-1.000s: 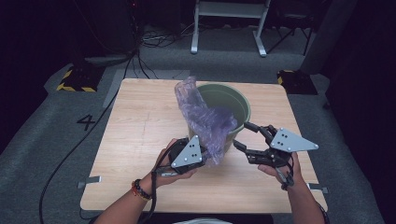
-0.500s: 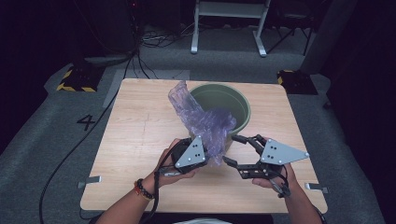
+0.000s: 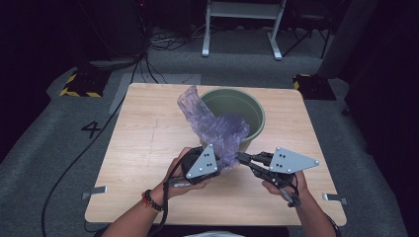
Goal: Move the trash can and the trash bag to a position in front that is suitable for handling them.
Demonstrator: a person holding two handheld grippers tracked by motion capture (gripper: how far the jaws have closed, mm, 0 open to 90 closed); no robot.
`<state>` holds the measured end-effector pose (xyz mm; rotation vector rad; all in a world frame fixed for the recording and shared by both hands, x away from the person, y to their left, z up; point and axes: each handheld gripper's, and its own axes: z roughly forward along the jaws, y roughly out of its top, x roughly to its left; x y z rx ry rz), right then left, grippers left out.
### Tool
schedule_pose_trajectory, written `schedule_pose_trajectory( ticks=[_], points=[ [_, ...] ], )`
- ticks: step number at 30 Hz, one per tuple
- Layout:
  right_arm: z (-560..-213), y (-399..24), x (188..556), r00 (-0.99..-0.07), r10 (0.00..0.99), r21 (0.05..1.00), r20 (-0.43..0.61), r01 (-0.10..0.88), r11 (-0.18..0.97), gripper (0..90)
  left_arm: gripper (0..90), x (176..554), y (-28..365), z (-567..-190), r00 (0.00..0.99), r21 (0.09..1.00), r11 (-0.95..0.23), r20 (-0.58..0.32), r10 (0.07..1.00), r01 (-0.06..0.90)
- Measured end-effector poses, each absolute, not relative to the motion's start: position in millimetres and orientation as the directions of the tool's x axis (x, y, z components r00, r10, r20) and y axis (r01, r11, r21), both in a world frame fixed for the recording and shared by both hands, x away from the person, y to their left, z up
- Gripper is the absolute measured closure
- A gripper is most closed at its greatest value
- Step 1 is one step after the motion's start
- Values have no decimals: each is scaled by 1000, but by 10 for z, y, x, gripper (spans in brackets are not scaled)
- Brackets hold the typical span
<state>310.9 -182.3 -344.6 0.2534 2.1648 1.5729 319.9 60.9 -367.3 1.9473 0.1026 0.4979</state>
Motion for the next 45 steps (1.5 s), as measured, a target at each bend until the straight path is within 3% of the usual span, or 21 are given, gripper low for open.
schedule_pose_trajectory(
  ticks=[5,10,14,23,32,35,40,45],
  points=[
    [-3470,-1882,3131,-875,424,944,-232,-98,315,900,633,3105,669,-3682,905,884,-441,305,298,-153],
    [-3515,-1920,3131,-870,434,941,-232,-88,326,900,299,3069,806,-3685,896,898,-432,260,359,-87],
    [-3535,-1972,3145,-866,451,946,-217,-72,317,900,192,3023,945,-3698,895,911,-408,230,383,-60],
    [-3542,-2043,3153,-865,456,946,-209,-60,320,900,206,3247,1273,-3477,835,964,-263,115,538,36],
    [-3597,-2107,3186,-857,471,942,-208,-45,334,890,200,3475,1355,-3364,845,984,-161,20,535,79],
    [-3607,-2120,3188,-856,474,940,-208,-41,338,878,199,3497,1326,-3345,819,981,-176,31,572,86],
    [-3620,-2131,3178,-858,467,936,-215,-46,348,878,211,3578,1315,-3320,846,984,-143,-14,534,107],
    [-3653,-2155,3196,-861,464,933,-209,-34,359,824,558,3559,1264,-3310,857,982,-177,41,514,59]
  ],
)
